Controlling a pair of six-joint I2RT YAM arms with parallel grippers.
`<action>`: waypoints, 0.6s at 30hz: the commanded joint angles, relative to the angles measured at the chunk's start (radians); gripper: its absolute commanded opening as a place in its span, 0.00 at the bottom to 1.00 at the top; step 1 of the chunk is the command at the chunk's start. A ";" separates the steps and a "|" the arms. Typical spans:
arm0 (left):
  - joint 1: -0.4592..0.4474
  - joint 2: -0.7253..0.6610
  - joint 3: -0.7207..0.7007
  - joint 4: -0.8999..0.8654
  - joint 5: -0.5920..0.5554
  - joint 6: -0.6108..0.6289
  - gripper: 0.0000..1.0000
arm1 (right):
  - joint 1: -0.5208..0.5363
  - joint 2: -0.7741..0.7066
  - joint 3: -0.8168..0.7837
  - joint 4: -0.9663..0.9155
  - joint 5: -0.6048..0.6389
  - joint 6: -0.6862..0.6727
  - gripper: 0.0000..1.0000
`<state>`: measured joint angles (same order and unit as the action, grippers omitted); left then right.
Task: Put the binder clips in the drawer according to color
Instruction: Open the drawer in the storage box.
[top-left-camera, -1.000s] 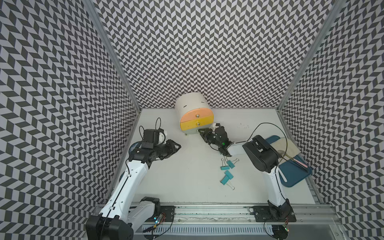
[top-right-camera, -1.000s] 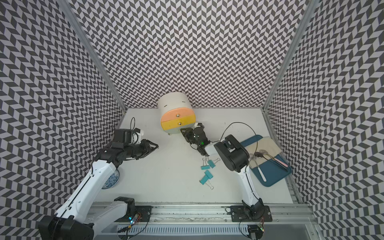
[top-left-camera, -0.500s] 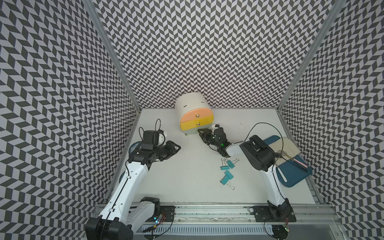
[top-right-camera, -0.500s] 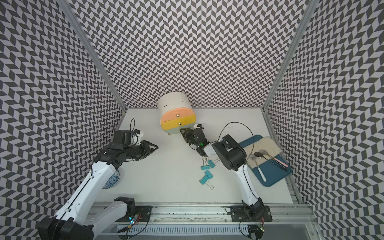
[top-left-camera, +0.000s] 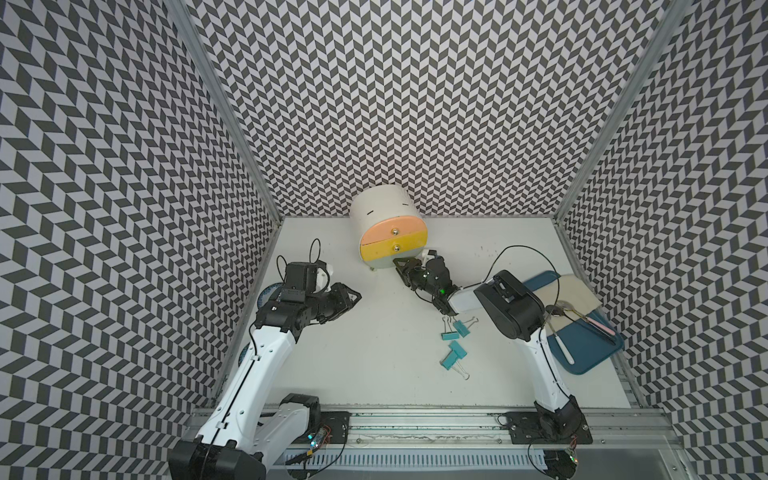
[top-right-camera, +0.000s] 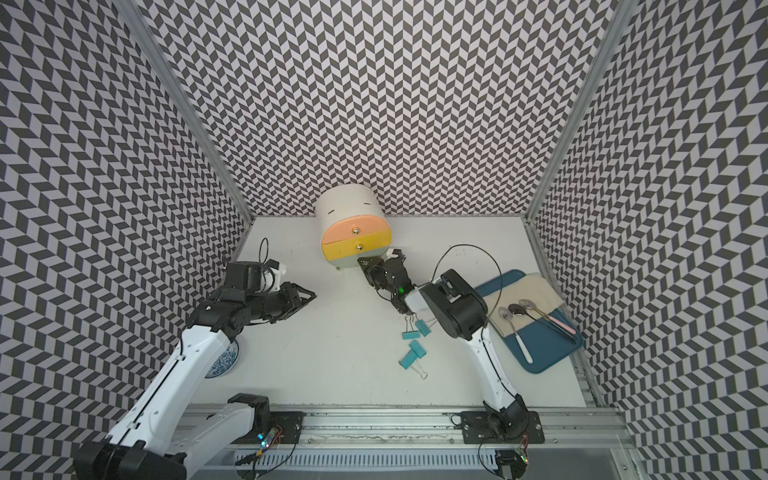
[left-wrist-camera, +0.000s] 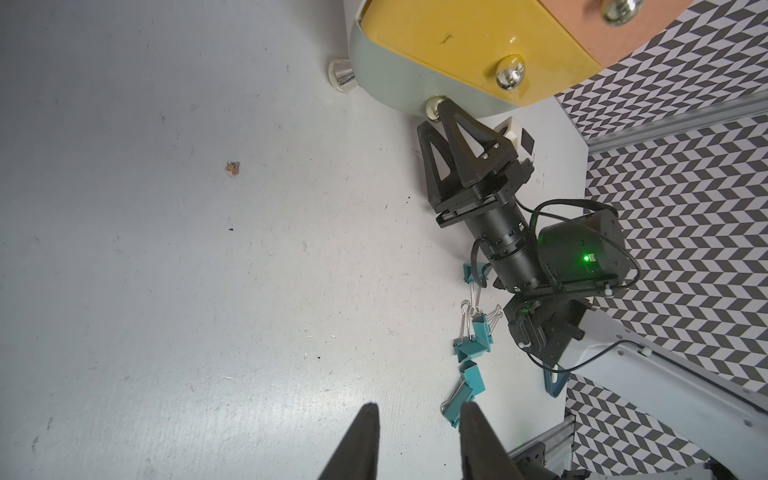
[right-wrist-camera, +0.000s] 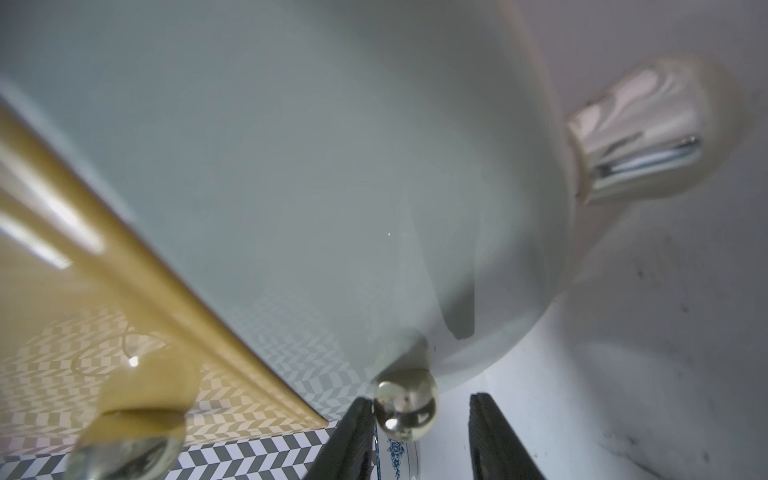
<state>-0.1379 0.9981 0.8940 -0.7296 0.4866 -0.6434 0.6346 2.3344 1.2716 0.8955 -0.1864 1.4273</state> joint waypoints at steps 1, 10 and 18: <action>-0.005 -0.019 -0.010 -0.015 -0.006 0.024 0.37 | 0.007 0.023 0.029 0.068 0.019 0.008 0.40; -0.004 -0.024 -0.010 -0.023 -0.010 0.025 0.37 | 0.007 0.039 0.062 0.063 0.021 0.007 0.33; -0.003 -0.033 -0.012 -0.023 -0.016 0.017 0.37 | 0.009 0.003 0.013 0.083 0.014 0.003 0.24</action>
<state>-0.1379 0.9840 0.8925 -0.7399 0.4831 -0.6407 0.6373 2.3550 1.3022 0.9012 -0.1825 1.4380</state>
